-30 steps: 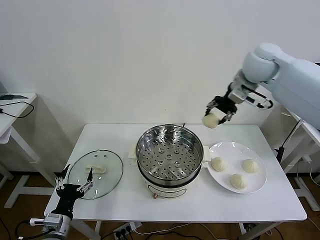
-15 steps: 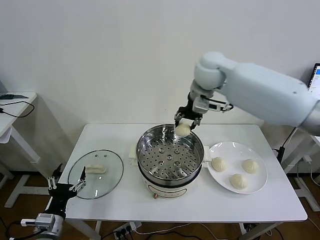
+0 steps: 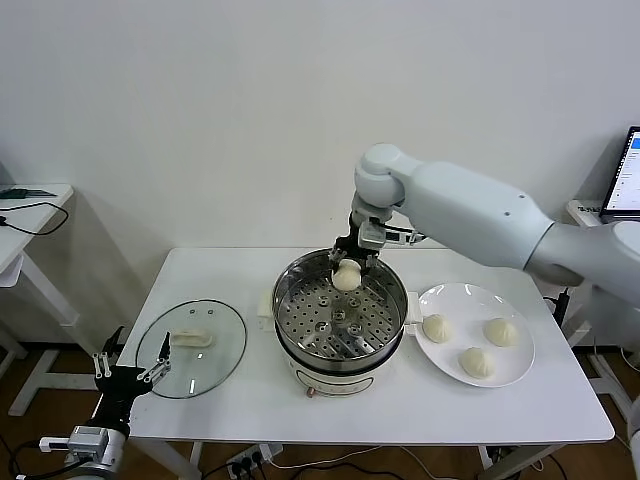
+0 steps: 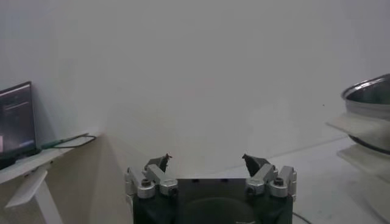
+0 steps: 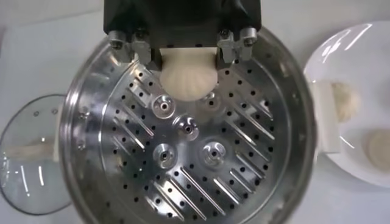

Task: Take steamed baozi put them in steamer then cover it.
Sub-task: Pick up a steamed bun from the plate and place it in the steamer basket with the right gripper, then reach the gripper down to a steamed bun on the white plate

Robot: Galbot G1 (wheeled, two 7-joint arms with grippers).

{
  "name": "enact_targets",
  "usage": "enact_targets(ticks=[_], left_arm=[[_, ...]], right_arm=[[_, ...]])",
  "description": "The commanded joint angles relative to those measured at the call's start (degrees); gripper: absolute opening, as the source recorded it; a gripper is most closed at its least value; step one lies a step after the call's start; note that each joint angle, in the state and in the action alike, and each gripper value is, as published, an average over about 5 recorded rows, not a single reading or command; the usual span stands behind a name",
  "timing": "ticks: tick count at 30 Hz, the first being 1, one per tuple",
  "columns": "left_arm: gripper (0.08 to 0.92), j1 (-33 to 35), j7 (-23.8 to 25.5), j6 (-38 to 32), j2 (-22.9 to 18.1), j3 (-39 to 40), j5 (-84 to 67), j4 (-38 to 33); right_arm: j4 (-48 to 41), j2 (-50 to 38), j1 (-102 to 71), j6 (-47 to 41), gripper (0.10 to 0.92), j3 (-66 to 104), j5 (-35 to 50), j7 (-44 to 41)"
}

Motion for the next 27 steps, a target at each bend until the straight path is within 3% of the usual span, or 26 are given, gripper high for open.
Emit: enact_targets(ticks=[1, 10, 16, 20, 27], left_arm=[[0.823, 0.2, 0.1, -0.2, 0.1, -0.1, -0.1, -0.1], [0.823, 0.2, 0.1, -0.2, 0.1, 0.5, 0.0, -0.1], [0.823, 0.2, 0.1, -0.2, 0.1, 0.6, 0.0, 0.0], [0.823, 0.2, 0.0, -0.2, 0.1, 0.9, 0.0, -0.1], [0.823, 0.3, -0.1, -0.1, 0.1, 1.7, 0.2, -0.5]], right_arm=[[-5.8, 3.4, -4.2, 1.7, 0.594, 2.3, -5.9, 1.5], [-5.9, 3.5, -5.2, 1.2, 0.602, 2.8, -7.3, 2.7], [-2.7, 1.2, -3.9, -1.1, 0.736, 2.6, -3.8, 2.7], [1.7, -3.6, -0.4, -4.6, 0.812, 2.5, 3.9, 0.8], [12.6, -19.8, 12.7, -18.4, 0.822, -2.0, 22.6, -5.2]])
